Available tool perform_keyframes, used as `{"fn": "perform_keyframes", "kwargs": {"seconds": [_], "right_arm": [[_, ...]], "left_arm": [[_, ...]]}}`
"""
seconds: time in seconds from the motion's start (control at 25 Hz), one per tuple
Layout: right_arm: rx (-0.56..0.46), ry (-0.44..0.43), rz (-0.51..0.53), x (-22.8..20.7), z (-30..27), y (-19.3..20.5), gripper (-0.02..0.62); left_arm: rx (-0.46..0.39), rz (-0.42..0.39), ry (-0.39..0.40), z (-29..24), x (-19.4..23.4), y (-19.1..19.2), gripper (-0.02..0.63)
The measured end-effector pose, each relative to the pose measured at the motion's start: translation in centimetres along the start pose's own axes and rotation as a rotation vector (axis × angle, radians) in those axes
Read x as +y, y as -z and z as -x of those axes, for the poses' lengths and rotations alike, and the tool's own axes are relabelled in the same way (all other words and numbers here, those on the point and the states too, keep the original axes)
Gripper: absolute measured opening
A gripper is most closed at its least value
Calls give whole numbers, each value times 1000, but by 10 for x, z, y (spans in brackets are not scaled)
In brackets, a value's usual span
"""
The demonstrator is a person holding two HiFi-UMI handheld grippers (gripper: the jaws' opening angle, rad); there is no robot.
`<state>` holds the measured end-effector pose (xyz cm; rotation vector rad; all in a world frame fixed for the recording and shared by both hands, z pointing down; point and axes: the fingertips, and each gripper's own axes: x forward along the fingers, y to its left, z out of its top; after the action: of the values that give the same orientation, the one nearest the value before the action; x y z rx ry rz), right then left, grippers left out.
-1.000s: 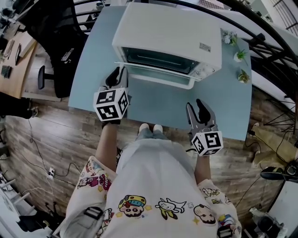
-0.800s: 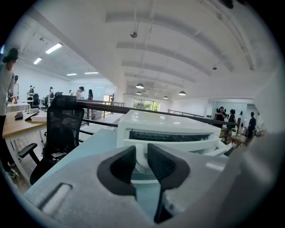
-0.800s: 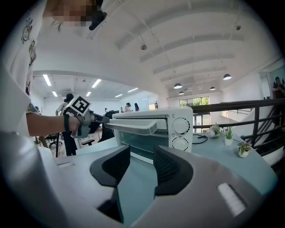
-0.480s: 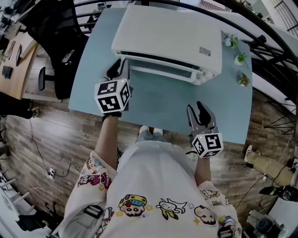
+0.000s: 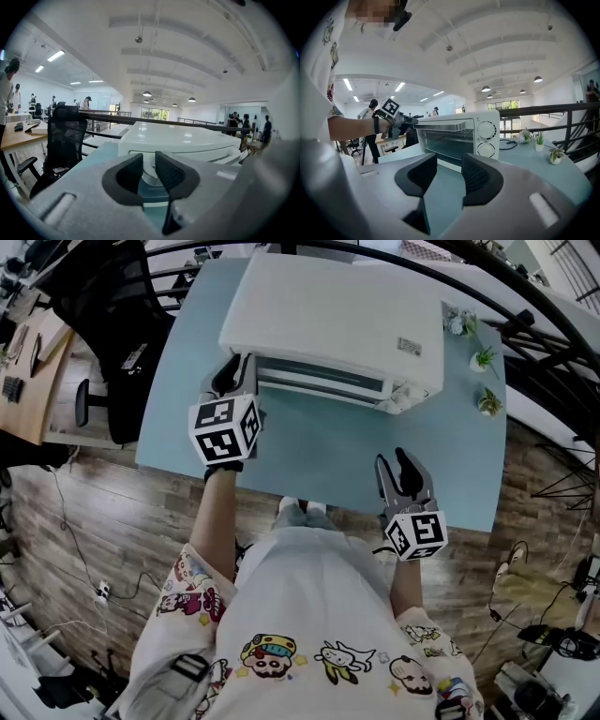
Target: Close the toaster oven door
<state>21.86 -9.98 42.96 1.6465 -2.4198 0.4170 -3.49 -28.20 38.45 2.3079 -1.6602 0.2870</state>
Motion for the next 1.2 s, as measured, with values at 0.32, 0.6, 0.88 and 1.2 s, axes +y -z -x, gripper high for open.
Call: {"fn": "perform_keyframes", "kwargs": {"seconds": [0.32, 0.6, 0.88, 1.2], "right_arm": [[-12, 10, 0, -5, 5, -3, 161], [-24, 19, 6, -8, 9, -8, 161], [-55, 24, 21, -12, 15, -19, 161], [-98, 17, 53, -6, 26, -33, 161]], "left_arm": [[-44, -35, -9, 3, -1, -2, 81], [-43, -44, 6, 13, -4, 0, 110], [-77, -63, 41, 38, -18, -7, 126], [-122, -94, 107, 81, -47, -12, 127]]}}
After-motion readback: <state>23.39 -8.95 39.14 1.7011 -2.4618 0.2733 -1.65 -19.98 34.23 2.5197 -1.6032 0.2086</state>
